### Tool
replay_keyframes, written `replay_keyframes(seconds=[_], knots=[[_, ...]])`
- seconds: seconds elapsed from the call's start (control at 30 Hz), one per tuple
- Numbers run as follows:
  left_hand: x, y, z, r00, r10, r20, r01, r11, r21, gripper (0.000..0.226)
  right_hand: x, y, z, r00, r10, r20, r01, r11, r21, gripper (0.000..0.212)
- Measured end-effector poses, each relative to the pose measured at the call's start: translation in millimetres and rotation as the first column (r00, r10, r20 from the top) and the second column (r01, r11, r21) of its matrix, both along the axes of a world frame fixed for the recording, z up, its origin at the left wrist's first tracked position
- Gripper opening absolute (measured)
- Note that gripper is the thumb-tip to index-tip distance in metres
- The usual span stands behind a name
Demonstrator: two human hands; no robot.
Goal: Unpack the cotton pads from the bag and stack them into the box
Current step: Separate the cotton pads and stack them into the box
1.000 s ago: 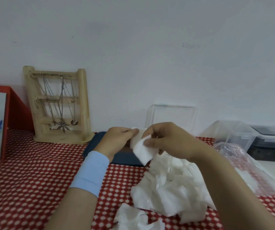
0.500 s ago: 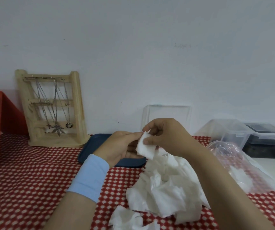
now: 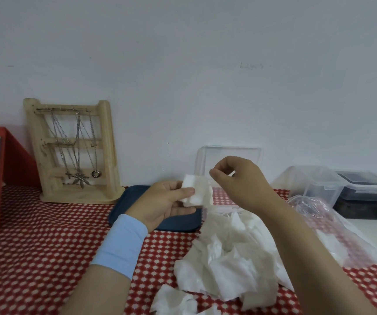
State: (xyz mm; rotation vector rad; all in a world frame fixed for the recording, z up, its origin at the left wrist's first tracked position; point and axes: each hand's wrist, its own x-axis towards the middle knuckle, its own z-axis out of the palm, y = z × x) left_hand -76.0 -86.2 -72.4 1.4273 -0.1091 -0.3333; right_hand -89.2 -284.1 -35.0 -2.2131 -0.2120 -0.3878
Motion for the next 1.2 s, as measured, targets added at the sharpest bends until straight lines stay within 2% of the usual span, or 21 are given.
replay_keyframes(seconds=[0.07, 0.13, 0.17, 0.27, 0.37, 0.47, 0.63, 0.73, 0.83, 0.9, 1.0, 1.2], knots=[[0.9, 0.7, -0.2, 1.000, -0.006, -0.009, 0.005, 0.999, -0.054, 0.030, -0.9, -0.2, 2.1, 0.991, 0.037, -0.130, -0.024, 0.995, 0.097, 0.009], [1.0, 0.5, 0.1, 1.000, -0.026, -0.016, 0.023, 0.992, -0.127, 0.030, -3.3, 0.9, 3.2, 0.933, 0.173, -0.316, -0.080, 0.955, 0.286, 0.017], [0.5, -0.1, 0.6, 0.999, -0.037, -0.013, 0.035, 0.989, -0.146, 0.030, -4.3, 1.5, 3.4, 0.901, 0.238, -0.362, -0.100, 0.927, 0.361, 0.019], [-1.6, -3.7, 2.1, 0.999, -0.021, 0.028, 0.023, 0.998, -0.054, 0.026, -2.2, 1.4, 0.3, 0.879, 0.307, -0.364, -0.101, 0.867, 0.488, 0.022], [-0.5, -7.5, 2.1, 0.984, 0.112, 0.137, -0.130, 0.983, 0.127, 0.022, 2.1, 0.2, -3.5, 0.873, 0.285, -0.397, -0.033, 0.845, 0.534, 0.022], [1.9, -8.8, 2.0, 0.955, 0.227, 0.192, -0.254, 0.959, 0.128, 0.022, 6.5, -1.0, -7.4, 0.842, 0.307, -0.443, 0.023, 0.801, 0.598, 0.022], [2.0, -7.7, 0.6, 0.924, 0.265, 0.276, -0.313, 0.938, 0.150, 0.008, 11.6, -1.4, -13.5, 0.825, 0.333, -0.456, 0.094, 0.716, 0.691, 0.017], [6.1, -4.6, 1.5, 0.889, 0.324, 0.325, -0.376, 0.920, 0.110, 0.008, 15.2, -2.8, -19.0, 0.872, 0.231, -0.433, 0.163, 0.696, 0.699, 0.018], [5.4, -6.1, 4.4, 0.936, 0.282, 0.210, -0.274, 0.960, -0.064, 0.013, 15.9, -2.9, -21.1, 0.880, 0.218, -0.423, 0.149, 0.718, 0.680, 0.020], [3.3, -12.3, 3.9, 0.960, 0.241, 0.142, -0.225, 0.967, -0.119, 0.016, 15.1, -1.8, -21.2, 0.883, 0.235, -0.407, 0.111, 0.737, 0.667, 0.020], [1.6, -22.6, 0.4, 0.961, 0.255, 0.103, -0.248, 0.966, -0.081, 0.016, 13.7, 0.0, -21.4, 0.896, 0.247, -0.370, 0.050, 0.770, 0.637, 0.020], [-0.6, -30.1, -1.0, 0.917, 0.369, 0.155, -0.381, 0.923, 0.055, 0.007, 12.1, 3.6, -21.7, 0.917, 0.231, -0.326, 0.016, 0.794, 0.608, 0.019]])
